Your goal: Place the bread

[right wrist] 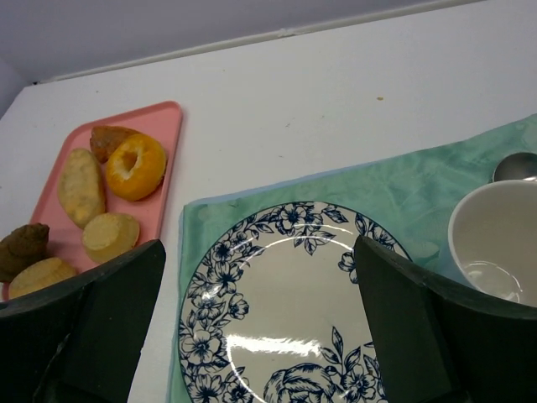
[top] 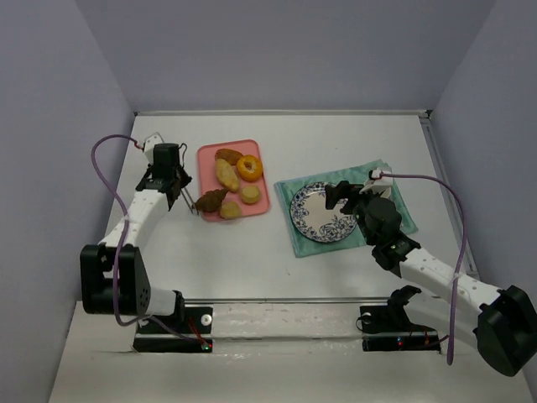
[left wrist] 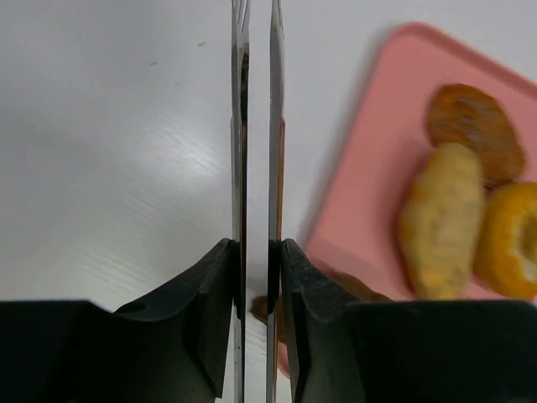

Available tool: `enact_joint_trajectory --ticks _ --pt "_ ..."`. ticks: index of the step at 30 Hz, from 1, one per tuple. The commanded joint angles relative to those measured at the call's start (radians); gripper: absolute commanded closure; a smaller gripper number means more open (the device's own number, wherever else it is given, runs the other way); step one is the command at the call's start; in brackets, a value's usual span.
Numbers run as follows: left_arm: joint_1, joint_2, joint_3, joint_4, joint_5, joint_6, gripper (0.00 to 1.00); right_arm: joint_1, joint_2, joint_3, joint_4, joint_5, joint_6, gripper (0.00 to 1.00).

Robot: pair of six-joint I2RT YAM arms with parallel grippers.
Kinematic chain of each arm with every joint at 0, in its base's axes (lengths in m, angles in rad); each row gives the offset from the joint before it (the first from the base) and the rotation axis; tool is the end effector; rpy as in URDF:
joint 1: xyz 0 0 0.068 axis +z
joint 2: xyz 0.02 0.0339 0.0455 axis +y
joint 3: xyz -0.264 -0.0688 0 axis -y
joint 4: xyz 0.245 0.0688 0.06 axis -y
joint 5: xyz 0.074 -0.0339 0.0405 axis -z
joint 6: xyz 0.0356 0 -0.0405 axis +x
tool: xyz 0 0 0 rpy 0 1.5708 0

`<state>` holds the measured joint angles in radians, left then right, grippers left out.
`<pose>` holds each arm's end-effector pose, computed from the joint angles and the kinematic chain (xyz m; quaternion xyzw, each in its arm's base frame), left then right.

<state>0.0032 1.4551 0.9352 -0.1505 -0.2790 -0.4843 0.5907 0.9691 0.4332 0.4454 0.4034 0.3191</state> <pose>0.3167 0.0108 0.2389 -0.2739 0.8507 0.0189 0.4483 0.1890 0.1099 0.2480 0.0359 0.7350 0.1574 0.6585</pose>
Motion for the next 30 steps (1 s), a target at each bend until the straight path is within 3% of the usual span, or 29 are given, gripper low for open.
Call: enact_joint_trajectory --ticks 1,6,8,11,21,30 --pt "-0.155 -0.201 0.03 0.029 0.049 0.084 0.6 0.006 -0.033 0.015 0.027 -0.014 0.011 0.0" --pt "-0.265 -0.331 0.007 0.069 0.23 0.156 0.54 0.006 -0.036 0.013 0.027 -0.031 0.012 0.0" --pt "-0.331 -0.377 -0.006 0.091 0.289 0.176 0.47 0.006 -0.032 0.016 0.027 -0.037 0.012 0.0" --pt "-0.39 -0.415 -0.041 0.103 0.374 0.174 0.47 0.006 -0.032 0.018 0.021 -0.044 0.012 0.0" --pt "-0.471 -0.434 -0.044 0.002 0.325 0.044 0.34 0.006 -0.04 0.013 0.018 -0.058 0.012 0.0" --pt "-0.488 -0.407 0.02 -0.358 0.138 -0.01 0.34 0.006 -0.012 0.024 0.018 -0.055 0.005 0.0"
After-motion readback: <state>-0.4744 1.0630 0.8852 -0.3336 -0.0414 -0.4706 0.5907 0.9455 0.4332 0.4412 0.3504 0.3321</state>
